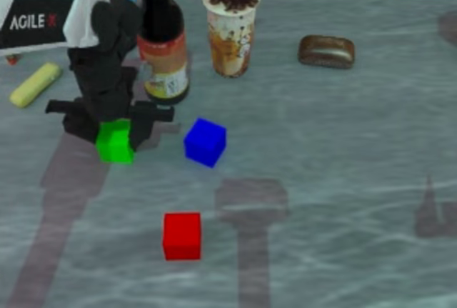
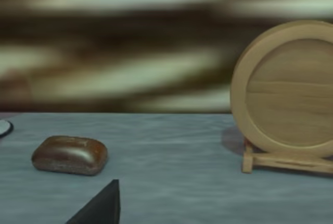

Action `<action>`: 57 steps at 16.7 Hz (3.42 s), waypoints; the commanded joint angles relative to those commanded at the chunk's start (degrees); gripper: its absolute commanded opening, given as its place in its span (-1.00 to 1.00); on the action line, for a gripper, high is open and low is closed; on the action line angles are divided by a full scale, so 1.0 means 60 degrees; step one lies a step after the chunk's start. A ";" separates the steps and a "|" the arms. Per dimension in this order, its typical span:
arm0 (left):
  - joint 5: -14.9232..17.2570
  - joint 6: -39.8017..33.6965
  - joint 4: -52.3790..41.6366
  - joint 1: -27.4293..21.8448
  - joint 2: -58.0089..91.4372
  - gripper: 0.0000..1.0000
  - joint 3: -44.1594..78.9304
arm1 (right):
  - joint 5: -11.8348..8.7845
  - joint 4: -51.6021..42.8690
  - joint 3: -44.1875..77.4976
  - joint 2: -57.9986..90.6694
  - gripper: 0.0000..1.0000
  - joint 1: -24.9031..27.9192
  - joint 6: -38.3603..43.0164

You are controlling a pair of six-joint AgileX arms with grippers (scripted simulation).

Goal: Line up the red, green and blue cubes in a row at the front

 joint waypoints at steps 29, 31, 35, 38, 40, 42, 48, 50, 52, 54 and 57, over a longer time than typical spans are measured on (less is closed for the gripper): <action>-0.0038 -0.6439 -0.2350 -0.5213 -0.2074 -1.00 0.0277 | 0.0000 0.0000 0.0000 0.0000 1.00 0.0000 0.0000; -0.0043 -0.6632 -0.2327 -0.5406 -0.2168 -1.00 0.0209 | 0.0000 0.0000 0.0000 0.0000 1.00 0.0000 0.0000; -0.0040 -0.6607 -0.2297 -0.5371 -0.2116 -1.00 0.0220 | 0.0000 0.0000 0.0000 0.0000 1.00 0.0000 0.0000; -0.0039 -0.6620 -0.1663 -0.5359 -0.1946 -1.00 -0.0240 | 0.0000 0.0000 0.0000 0.0000 1.00 0.0000 0.0000; -0.0033 -0.6634 -0.0982 -0.5359 -0.1748 -1.00 -0.0705 | 0.0000 0.0000 0.0000 0.0000 1.00 0.0000 0.0000; -0.0033 -0.6626 -0.0323 -0.5385 -0.1556 -1.00 -0.1147 | 0.0000 0.0000 0.0000 0.0000 1.00 0.0000 0.0000; -0.0038 -0.6623 0.0047 -0.5407 -0.1429 -1.00 -0.1426 | 0.0000 0.0000 0.0000 0.0000 1.00 0.0000 0.0000; -0.0038 -0.6623 0.0047 -0.5407 -0.1429 -0.70 -0.1426 | 0.0000 0.0000 0.0000 0.0000 1.00 0.0000 0.0000; -0.0038 -0.6623 0.0047 -0.5407 -0.1429 -0.40 -0.1426 | 0.0000 0.0000 0.0000 0.0000 1.00 0.0000 0.0000; -0.0038 -0.6623 0.0047 -0.5407 -0.1429 -0.10 -0.1426 | 0.0000 0.0000 0.0000 0.0000 1.00 0.0000 0.0000; -0.0038 -0.6623 0.0047 -0.5407 -0.1429 0.36 -0.1426 | 0.0000 0.0000 0.0000 0.0000 1.00 0.0000 0.0000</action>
